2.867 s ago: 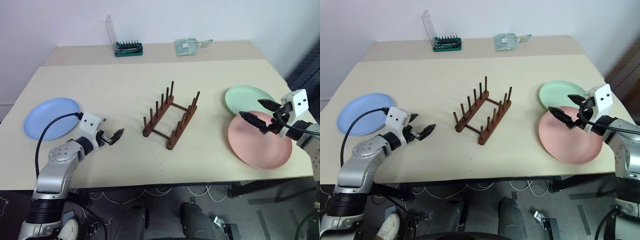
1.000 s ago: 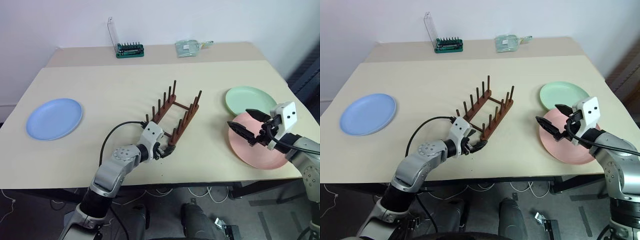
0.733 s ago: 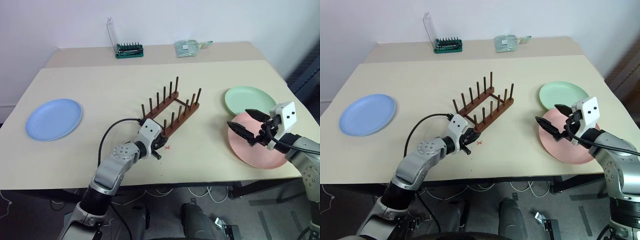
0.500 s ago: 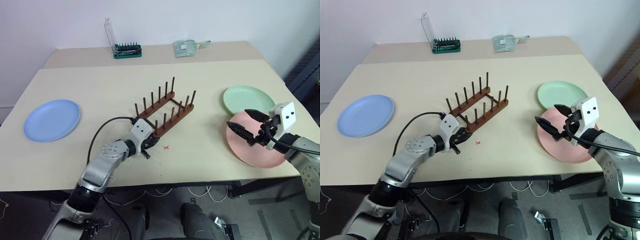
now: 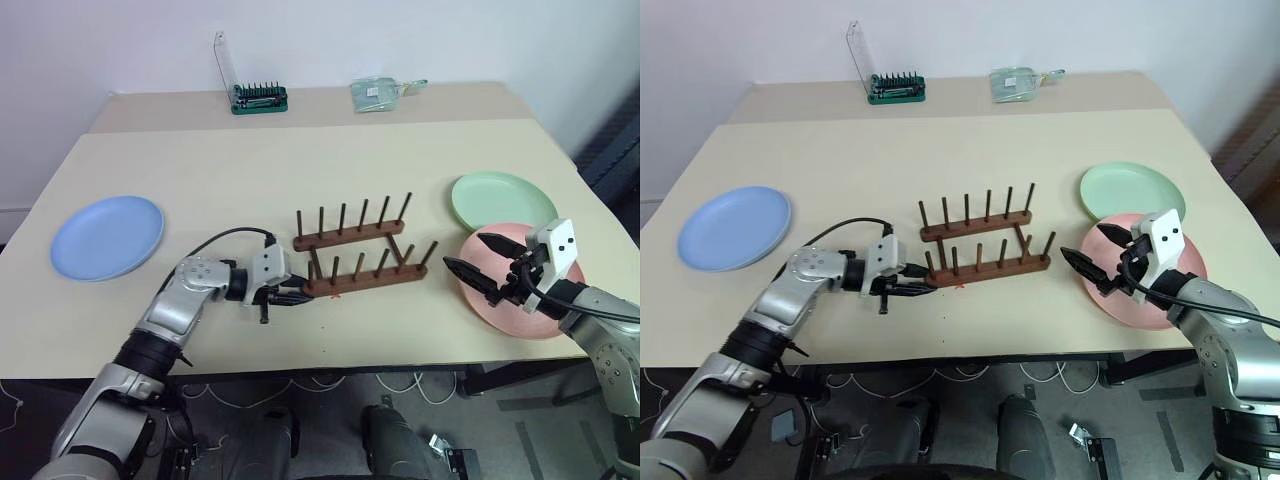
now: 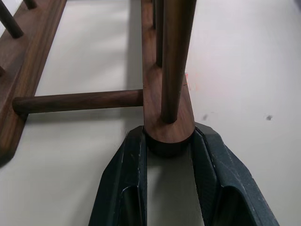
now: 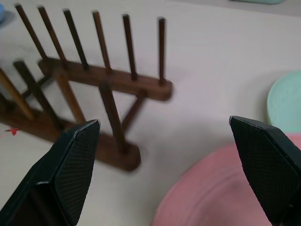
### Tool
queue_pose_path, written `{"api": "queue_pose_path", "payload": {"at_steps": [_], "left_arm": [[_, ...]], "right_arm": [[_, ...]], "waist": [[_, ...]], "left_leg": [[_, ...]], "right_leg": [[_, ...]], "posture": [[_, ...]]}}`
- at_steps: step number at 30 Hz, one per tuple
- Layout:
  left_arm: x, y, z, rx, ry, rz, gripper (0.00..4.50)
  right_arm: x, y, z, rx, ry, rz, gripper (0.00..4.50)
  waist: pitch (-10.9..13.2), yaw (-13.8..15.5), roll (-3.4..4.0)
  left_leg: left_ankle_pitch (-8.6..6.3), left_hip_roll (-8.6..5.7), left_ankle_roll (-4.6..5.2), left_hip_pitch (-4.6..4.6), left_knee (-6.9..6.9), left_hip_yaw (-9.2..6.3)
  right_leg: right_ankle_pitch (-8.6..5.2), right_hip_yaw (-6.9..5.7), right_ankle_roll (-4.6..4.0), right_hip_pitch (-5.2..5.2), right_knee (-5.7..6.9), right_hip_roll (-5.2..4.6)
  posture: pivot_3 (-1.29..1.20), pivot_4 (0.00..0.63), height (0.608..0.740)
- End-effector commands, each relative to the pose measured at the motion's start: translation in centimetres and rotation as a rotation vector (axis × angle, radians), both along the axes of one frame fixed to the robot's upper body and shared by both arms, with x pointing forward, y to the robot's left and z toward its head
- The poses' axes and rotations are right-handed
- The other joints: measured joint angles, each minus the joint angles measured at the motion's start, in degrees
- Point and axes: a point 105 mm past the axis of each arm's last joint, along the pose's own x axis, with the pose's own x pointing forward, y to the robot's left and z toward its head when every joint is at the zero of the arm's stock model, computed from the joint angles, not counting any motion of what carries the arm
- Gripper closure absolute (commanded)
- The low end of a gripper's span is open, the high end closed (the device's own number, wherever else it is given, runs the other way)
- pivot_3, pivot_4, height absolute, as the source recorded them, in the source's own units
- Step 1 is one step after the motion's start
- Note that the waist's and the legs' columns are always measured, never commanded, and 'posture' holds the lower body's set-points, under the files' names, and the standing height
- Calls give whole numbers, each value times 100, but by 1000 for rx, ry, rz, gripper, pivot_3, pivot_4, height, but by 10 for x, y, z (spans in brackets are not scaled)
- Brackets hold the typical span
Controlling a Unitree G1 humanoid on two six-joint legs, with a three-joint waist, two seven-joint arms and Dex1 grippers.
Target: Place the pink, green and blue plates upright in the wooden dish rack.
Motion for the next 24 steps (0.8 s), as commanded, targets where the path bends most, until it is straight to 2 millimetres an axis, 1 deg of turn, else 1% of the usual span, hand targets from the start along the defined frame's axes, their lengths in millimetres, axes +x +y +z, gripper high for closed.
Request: {"api": "queue_pose_path", "payload": {"at_steps": [1, 4, 8, 12, 14, 15, 17, 18, 19, 20, 23, 24], "left_arm": [[10, 0, 1, 4, -16, 1, 3782], [14, -2, 1, -3, -14, -3, 3782], [22, 1, 3, -4, -24, 17, 3782], [29, 2, 6, -29, -18, 41, 3782], [30, 2, 5, -33, -8, 45, 2713], [30, 4, 5, -32, -4, 49, 2291], [31, 8, 5, -29, -1, 68, 1327], [32, 11, 5, -27, 3, 84, 729], [33, 16, 6, -27, 10, 106, 223], [34, 21, 9, -34, 21, 132, 38], [38, 41, 19, -66, 25, 230, 38], [37, 48, 22, -70, 19, 257, 8]], "right_arm": [[-8, -1, 15, -2, -65, -8, 0], [-12, -3, 14, -4, -58, -14, 0], [-15, -6, 14, -7, -57, -25, 0], [-16, -5, 12, -8, -52, -22, 0], [-15, -3, 12, -12, -49, -16, 0], [-15, -2, 12, -15, -47, -11, 0], [-16, -2, 13, -19, -44, -3, 0], [-16, -2, 13, -23, -41, 1, 0], [-17, -1, 12, -31, -36, 6, 0], [-18, -1, 12, -41, -30, 13, 0], [-22, 5, 8, -68, -9, 46, 0], [-24, 9, 6, -75, 1, 65, 249]], "waist": [[0, 0, 1], [0, -1, 1], [0, -2, 1], [-1, -7, 0], [0, -13, 0], [0, -17, 0], [0, -17, 0], [0, -13, 0], [0, -13, 0], [0, -19, -1], [0, -43, 0], [0, -44, 0]], "left_leg": [[0, 0, 0, 1, 0, 0], [0, -1, 0, 1, 2, 0], [0, -1, 0, 3, 2, -1], [0, -1, 0, 4, 2, -1], [0, 0, 1, 4, 2, -1], [0, 0, 1, 4, 1, -1], [0, 0, 1, 4, 0, -1], [0, 0, 1, 4, 0, -1], [0, 0, 1, 4, 0, -1], [0, 0, 1, 4, 1, -1], [0, 1, 1, 4, -1, -1], [0, 2, 1, 5, -3, -2]], "right_leg": [[0, -1, 0, 0, 2, 1], [0, -1, 1, 3, 1, 0], [0, -1, 1, 3, 2, 0], [0, -1, 1, 4, 2, 0], [0, -1, 1, 3, 3, 2], [0, -1, 1, 3, 4, 2], [0, -1, 2, 2, 3, 2], [0, -1, 2, 2, 3, 2], [0, -1, 2, 2, 4, 2], [0, -1, 2, 2, 3, 2], [0, -1, 2, 0, 5, 2], [0, -1, 2, -1, 6, 4]], "posture": [[0, 150, 740], [0, 150, 740], [0, 150, 740], [0, 150, 740], [0, 150, 740], [0, 150, 740], [0, 150, 740], [0, 150, 740], [0, 150, 740], [0, 150, 740], [0, 150, 740], [0, 150, 740]]}}
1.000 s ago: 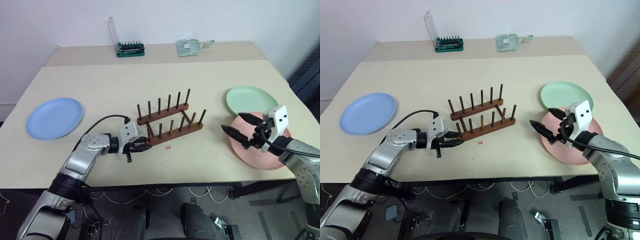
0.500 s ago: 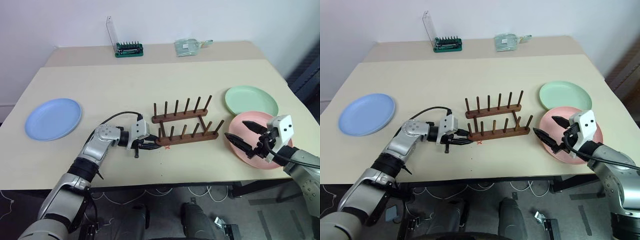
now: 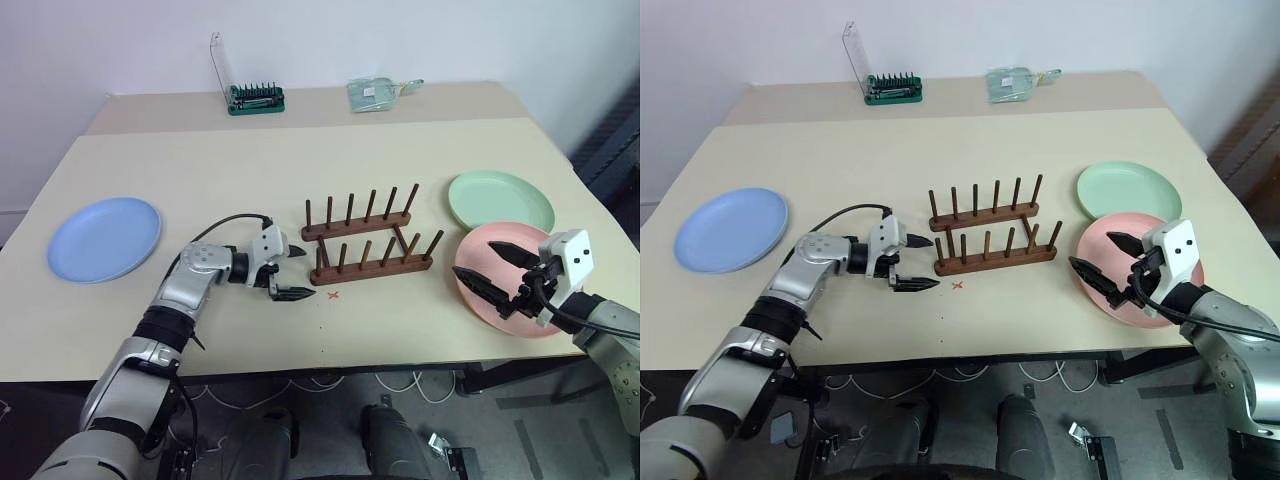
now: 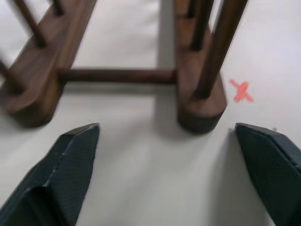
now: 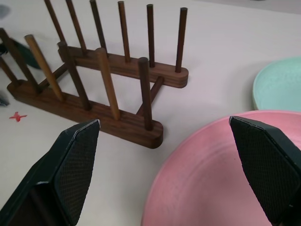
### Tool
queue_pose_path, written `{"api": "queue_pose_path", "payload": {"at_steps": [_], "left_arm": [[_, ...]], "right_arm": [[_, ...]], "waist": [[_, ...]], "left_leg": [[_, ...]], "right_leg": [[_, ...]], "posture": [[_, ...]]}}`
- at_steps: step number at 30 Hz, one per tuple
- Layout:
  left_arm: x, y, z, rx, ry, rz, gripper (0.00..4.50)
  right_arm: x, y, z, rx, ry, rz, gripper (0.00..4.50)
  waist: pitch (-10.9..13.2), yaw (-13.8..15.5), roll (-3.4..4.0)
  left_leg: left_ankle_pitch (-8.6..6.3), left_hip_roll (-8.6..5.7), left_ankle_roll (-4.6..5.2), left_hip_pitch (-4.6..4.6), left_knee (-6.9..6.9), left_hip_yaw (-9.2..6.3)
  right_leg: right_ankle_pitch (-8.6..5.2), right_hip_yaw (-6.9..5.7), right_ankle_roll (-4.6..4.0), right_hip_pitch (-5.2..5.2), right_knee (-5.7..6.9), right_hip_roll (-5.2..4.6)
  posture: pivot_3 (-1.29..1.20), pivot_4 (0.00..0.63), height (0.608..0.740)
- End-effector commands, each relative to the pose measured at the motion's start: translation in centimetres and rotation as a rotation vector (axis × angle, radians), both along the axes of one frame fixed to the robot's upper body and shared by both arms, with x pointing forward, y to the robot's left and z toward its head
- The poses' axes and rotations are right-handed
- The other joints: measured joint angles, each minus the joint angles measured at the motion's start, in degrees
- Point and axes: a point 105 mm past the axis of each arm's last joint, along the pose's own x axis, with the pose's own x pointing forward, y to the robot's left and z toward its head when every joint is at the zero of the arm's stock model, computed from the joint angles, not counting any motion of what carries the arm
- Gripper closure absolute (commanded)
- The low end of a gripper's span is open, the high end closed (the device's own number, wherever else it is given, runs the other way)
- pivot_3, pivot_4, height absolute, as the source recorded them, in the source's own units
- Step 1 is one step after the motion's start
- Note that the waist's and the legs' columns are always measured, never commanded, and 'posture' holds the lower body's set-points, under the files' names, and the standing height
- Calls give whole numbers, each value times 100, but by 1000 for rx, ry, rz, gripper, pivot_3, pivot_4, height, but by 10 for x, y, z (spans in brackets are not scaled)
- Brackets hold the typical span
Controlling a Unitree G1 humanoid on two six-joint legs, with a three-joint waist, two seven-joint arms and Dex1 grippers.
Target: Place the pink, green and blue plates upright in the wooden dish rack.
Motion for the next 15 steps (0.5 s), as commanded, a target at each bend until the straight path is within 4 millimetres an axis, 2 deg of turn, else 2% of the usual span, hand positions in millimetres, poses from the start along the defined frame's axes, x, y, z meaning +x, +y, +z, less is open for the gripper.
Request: {"api": "queue_pose_path", "payload": {"at_steps": [1, 2, 3, 5, 8, 9, 15], "left_arm": [[3, 25, 17, -39, -32, 115, 0], [4, 32, 20, -49, -47, 151, 616], [4, 37, 23, -60, -52, 180, 915], [0, 43, 26, -63, -62, 200, 1913], [-4, 37, 34, -90, -71, 192, 3489], [-10, 28, 36, -95, -66, 151, 4001], [-42, -14, 38, -81, 5, -48, 4046]], "right_arm": [[-9, 17, 3, -33, 2, 84, 533], [-13, 22, 0, -37, 21, 114, 884], [-16, 28, -3, -45, 39, 144, 1342], [-20, 35, -8, -58, 69, 181, 2385], [-22, 46, -16, -83, 109, 232, 3927], [-22, 51, -19, -103, 114, 245, 4413], [-11, 73, -28, -193, 116, 212, 4471]], "waist": [[0, -4, 0], [0, 6, 0], [0, 17, 0], [1, 27, -2], [2, 58, -4], [3, 58, -5], [3, 23, -5]], "left_leg": [[0, 1, 0, 0, 0, -3], [0, 1, 0, 0, -1, -2], [0, 1, 0, 0, 0, -3], [0, 0, 0, -3, 3, -3], [0, -1, 0, -4, 5, -4], [0, -1, 0, -6, 6, -7], [0, -1, -1, -7, 4, -8]], "right_leg": [[0, -1, 0, 0, 1, 1], [0, -1, 0, -2, 1, 1], [0, 0, 0, -1, 1, 1], [0, 0, 0, -1, 0, -2], [0, -1, 0, 2, -3, -4], [0, -3, 0, 3, -3, -4], [0, -5, -1, -1, -2, -4]], "posture": [[0, 150, 740], [0, 150, 740], [0, 150, 740], [0, 150, 740], [0, 150, 740], [0, 150, 740], [0, 150, 740]]}}
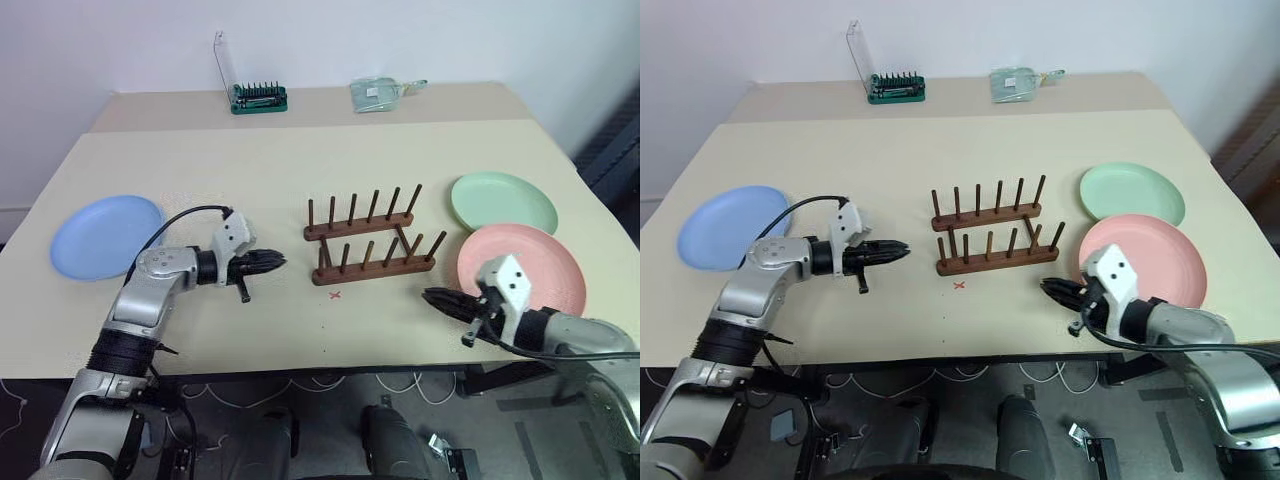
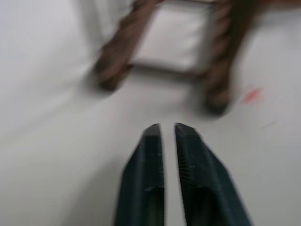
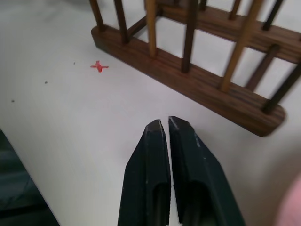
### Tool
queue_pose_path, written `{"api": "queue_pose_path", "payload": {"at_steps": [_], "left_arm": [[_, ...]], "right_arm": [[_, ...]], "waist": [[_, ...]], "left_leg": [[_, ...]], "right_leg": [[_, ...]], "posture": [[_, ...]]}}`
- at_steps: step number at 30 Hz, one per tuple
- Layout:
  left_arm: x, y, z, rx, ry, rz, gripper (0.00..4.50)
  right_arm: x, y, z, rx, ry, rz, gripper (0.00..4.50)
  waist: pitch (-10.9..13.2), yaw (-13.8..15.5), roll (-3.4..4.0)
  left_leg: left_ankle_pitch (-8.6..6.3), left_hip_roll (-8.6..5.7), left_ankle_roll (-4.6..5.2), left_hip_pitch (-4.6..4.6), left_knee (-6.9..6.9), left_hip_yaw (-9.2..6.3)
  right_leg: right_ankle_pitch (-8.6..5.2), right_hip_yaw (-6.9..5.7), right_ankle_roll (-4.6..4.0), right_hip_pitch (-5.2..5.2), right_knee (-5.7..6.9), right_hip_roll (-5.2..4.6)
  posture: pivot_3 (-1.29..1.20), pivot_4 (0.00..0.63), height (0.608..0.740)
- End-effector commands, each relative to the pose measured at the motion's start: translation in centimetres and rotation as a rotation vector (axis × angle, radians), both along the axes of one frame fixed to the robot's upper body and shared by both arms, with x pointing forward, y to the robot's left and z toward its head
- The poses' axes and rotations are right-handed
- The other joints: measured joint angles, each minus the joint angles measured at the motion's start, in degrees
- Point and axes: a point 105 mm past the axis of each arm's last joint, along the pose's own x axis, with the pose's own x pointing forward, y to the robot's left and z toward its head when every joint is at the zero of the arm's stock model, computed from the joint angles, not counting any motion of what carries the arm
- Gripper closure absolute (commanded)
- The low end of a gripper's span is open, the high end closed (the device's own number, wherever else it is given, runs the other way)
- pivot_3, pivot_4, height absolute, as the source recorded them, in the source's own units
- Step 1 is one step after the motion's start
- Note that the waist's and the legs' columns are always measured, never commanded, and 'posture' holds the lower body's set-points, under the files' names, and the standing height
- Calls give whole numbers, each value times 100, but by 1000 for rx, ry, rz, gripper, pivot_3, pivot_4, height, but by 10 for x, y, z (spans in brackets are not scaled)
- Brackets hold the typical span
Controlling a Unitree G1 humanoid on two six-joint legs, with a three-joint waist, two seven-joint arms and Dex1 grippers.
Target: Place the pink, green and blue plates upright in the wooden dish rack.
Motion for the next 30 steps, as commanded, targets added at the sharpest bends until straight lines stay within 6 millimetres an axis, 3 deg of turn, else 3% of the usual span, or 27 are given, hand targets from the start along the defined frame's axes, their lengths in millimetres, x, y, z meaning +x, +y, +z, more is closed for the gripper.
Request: {"api": "queue_pose_path", "payload": {"at_steps": [1, 7, 12, 20, 30], "left_arm": [[-18, -21, 2, 15, 26, -117, 4046], [-27, -37, -24, 135, 84, -180, 4046], [-14, -44, -40, 184, 51, -109, 4046], [29, -40, -35, 73, -45, 191, 4046], [48, -33, -33, 42, -84, 331, 4046]], "right_arm": [[5, 10, -2, -110, -35, -17, 4471], [32, 3, -15, -194, -37, -131, 4471], [52, -7, -23, -255, -46, -209, 4471], [76, -18, -25, -286, -73, -271, 4471], [109, -6, -14, -275, -155, -274, 4471]], "waist": [[0, -13, 0], [1, -1, -1], [0, 11, -1], [-3, 7, -3], [-4, -21, -3]], "left_leg": [[0, 1, 0, 0, 0, 0], [0, -1, 0, -3, 1, 2], [0, -2, 0, -3, 1, 2], [0, -4, 0, 7, 7, -2], [1, -3, -1, 13, 4, 1]], "right_leg": [[0, 0, 0, 0, 0, 2], [0, 0, -1, -1, 0, 2], [0, 0, -1, -2, -1, 2], [1, 0, 0, 9, 1, 2], [2, 1, 0, 8, 4, 4]], "posture": [[0, 150, 740], [0, 150, 740], [0, 150, 740], [0, 150, 740], [0, 150, 740]]}}
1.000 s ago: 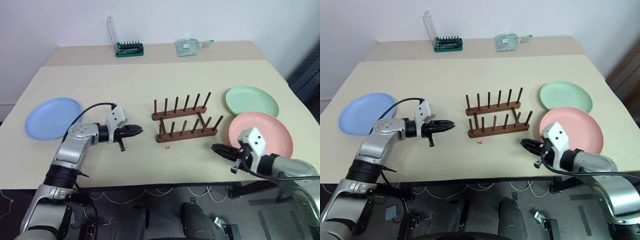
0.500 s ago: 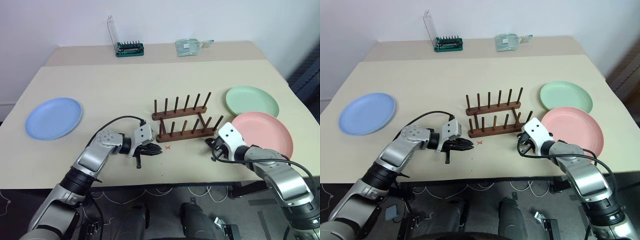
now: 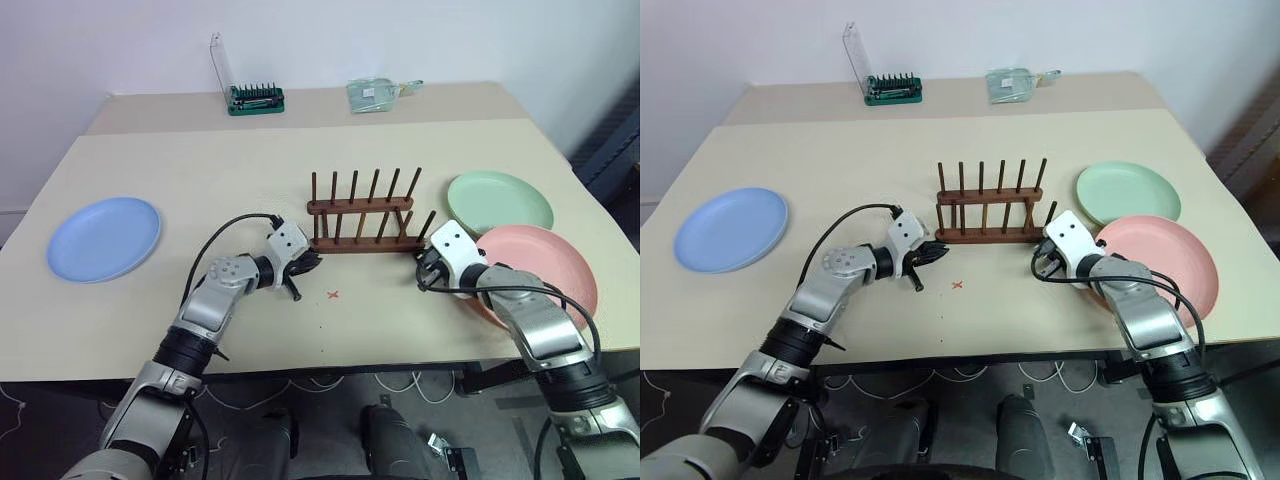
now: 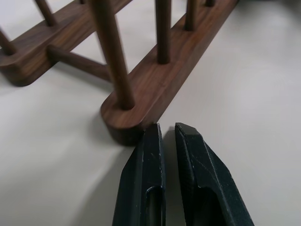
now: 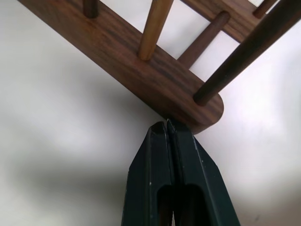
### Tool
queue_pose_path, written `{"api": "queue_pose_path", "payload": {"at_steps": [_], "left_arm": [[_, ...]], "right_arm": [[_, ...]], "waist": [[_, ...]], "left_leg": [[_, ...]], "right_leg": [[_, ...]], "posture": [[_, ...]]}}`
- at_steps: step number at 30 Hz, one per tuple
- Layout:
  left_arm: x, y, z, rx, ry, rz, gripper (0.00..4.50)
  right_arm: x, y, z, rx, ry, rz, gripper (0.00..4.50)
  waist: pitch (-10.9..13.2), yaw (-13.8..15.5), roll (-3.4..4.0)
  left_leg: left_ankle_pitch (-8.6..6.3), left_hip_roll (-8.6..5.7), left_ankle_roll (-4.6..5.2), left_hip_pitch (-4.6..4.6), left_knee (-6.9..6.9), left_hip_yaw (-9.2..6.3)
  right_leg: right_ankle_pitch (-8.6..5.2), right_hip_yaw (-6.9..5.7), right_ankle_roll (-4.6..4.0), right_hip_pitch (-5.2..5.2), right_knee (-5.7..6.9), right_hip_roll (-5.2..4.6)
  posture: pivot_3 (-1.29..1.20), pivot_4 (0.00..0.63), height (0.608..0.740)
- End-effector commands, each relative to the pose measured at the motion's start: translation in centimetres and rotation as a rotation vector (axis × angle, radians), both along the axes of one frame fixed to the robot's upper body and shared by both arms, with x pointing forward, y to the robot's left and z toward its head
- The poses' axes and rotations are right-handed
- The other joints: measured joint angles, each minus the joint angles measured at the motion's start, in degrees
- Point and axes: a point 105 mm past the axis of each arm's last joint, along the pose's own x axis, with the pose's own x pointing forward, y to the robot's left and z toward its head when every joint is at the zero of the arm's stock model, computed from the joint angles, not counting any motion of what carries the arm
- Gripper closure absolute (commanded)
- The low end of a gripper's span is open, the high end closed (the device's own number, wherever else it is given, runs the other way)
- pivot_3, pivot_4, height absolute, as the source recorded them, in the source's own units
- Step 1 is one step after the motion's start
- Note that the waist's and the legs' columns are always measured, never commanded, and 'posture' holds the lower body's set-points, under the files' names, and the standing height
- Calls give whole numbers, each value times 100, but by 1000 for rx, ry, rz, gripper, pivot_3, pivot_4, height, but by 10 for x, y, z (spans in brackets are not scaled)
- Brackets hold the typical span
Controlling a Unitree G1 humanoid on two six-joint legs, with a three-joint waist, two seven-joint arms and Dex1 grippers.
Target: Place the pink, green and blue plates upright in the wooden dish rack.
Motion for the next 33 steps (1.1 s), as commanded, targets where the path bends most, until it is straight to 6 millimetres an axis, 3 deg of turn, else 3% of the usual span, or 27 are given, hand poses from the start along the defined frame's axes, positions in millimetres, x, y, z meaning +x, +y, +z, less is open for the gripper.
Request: {"api": "queue_pose_path", "payload": {"at_steps": [1, 9, 13, 15, 17, 19, 25, 29, 33], "left_arm": [[8, 9, 3, 10, -24, 56, 4046], [12, 9, 7, -3, -36, 68, 4046], [8, 10, 15, -2, -77, 39, 4046], [2, 13, 29, -37, -116, -1, 4046], [-8, 12, 45, -115, -120, -59, 4065], [-16, 9, 51, -157, -110, -100, 4065], [-46, -28, 57, -165, -98, -341, 4065], [-55, -47, 60, -178, -81, -431, 4065], [-61, -55, 58, -168, -64, -495, 4065]], "right_arm": [[10, 9, 8, -4, -45, 17, 4471], [15, 16, 15, -6, -85, 53, 4471], [5, 9, 34, -37, -146, 91, 4471], [-15, -5, 63, 2, -162, 126, 4471], [-41, -21, 79, 9, -135, 149, 3973], [-60, -34, 80, -31, -86, 148, 3354], [-108, -61, 64, -77, 71, 75, 471], [-121, -63, 47, -51, 116, 8, 471], [-117, -71, 33, -83, 114, -101, 471]], "waist": [[0, -2, 0], [0, 0, 0], [0, 5, 1], [3, 17, 5], [4, 52, 7], [4, 92, 3], [2, 131, 1], [3, 143, -1], [2, 134, 0]], "left_leg": [[0, 0, 0, 0, -1, -1], [0, -1, 0, 0, -2, 0], [0, -1, 0, -3, -4, -1], [0, -1, 0, -4, -4, -1], [0, -2, 0, -33, -1, -7], [0, -5, 0, -43, -1, -11], [-1, 0, 2, -24, 2, -3], [-1, 0, 2, -25, 10, 2], [-1, 1, 2, -24, 9, 5]], "right_leg": [[0, 0, 0, 0, 0, 0], [0, 0, 0, -2, 1, 0], [0, 0, 0, -7, 2, 0], [0, 0, 0, -7, 2, 0], [0, -2, 1, -28, 2, -3], [0, -6, 2, -32, -4, -7], [-2, -8, 1, -9, -7, -4], [-2, -5, 1, -8, -7, -5], [-2, -5, 1, -9, -7, -4]], "posture": [[0, 150, 740], [0, 150, 740], [0, 150, 740], [0, 150, 740], [0, 150, 740], [0, 150, 740], [0, 150, 740], [0, 150, 740], [0, 150, 740]]}}
